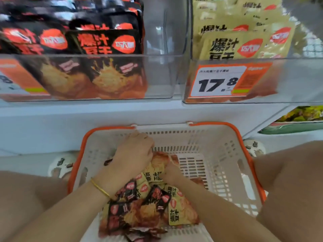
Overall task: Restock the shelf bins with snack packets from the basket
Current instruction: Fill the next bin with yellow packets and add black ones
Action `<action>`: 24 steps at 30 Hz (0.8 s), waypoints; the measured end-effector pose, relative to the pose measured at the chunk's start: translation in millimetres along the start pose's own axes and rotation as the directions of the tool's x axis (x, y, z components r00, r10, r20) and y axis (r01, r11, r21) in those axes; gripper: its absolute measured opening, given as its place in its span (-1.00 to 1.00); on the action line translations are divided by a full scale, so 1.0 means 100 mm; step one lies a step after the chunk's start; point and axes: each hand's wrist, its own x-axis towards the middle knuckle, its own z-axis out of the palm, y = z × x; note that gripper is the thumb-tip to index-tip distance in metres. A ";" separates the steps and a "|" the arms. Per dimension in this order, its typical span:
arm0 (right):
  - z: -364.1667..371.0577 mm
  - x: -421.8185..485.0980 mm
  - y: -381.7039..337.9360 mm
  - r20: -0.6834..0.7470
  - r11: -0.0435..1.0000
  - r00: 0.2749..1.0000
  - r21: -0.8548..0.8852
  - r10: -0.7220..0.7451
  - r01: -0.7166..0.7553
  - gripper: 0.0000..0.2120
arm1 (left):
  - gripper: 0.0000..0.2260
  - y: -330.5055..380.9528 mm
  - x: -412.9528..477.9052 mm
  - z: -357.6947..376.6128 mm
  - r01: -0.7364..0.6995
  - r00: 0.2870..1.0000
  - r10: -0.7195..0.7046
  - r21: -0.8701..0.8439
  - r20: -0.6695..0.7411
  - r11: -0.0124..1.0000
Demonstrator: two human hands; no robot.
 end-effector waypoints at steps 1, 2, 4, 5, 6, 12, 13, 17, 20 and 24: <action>0.07 0.06 -0.01 -0.003 0.998 0.999 0.047 0.034 -0.034 -0.42 | -0.82 -0.02 -0.03 0.01 0.020 1.000 -0.020 -0.002 0.007 1.000; 0.12 0.08 -0.04 -0.003 0.993 0.998 0.100 0.065 -0.065 -0.56 | -0.83 -0.03 -0.04 0.02 0.042 0.999 -0.042 -0.010 0.013 0.999; 0.15 0.09 -0.07 0.015 0.974 0.994 0.194 0.113 -0.114 -0.80 | -0.84 -0.06 -0.06 0.01 0.070 0.997 -0.070 -0.014 0.030 0.997; 0.15 0.09 -0.08 0.010 0.963 0.991 0.237 0.131 -0.130 -0.77 | -0.84 -0.07 -0.06 0.01 0.081 0.996 -0.080 -0.009 0.042 0.997; 0.13 0.09 -0.10 0.007 0.953 0.988 0.261 0.155 -0.151 -0.77 | -0.84 -0.07 -0.06 0.00 0.093 0.994 -0.092 -0.007 0.058 0.996; -0.46 -0.36 -0.26 -0.164 0.995 0.981 -0.032 -0.102 0.098 -0.83 | -0.72 0.06 0.05 -0.05 0.037 0.992 -0.033 -0.031 0.124 0.999; -0.64 -0.50 -0.32 -0.150 0.984 0.974 -0.088 -0.169 0.157 -0.77 | -0.69 0.11 0.07 -0.08 0.001 0.990 0.005 -0.043 0.139 0.999; -1.34 -1.15 -0.49 -0.176 0.924 0.916 -0.205 -0.360 0.323 -0.87 | -0.75 0.37 0.08 -0.32 -0.015 0.960 0.078 -0.229 0.269 0.973; -1.73 -1.69 -0.49 -0.363 0.885 0.813 -0.089 -0.456 0.457 -0.86 | -0.86 0.58 0.08 -0.64 -0.040 0.978 0.117 -0.393 0.175 0.919; -2.10 -2.21 -0.24 -0.676 0.592 0.708 0.490 -0.206 0.640 -0.89 | -0.88 0.95 0.15 -1.21 -0.130 0.991 0.096 -0.565 -0.089 0.815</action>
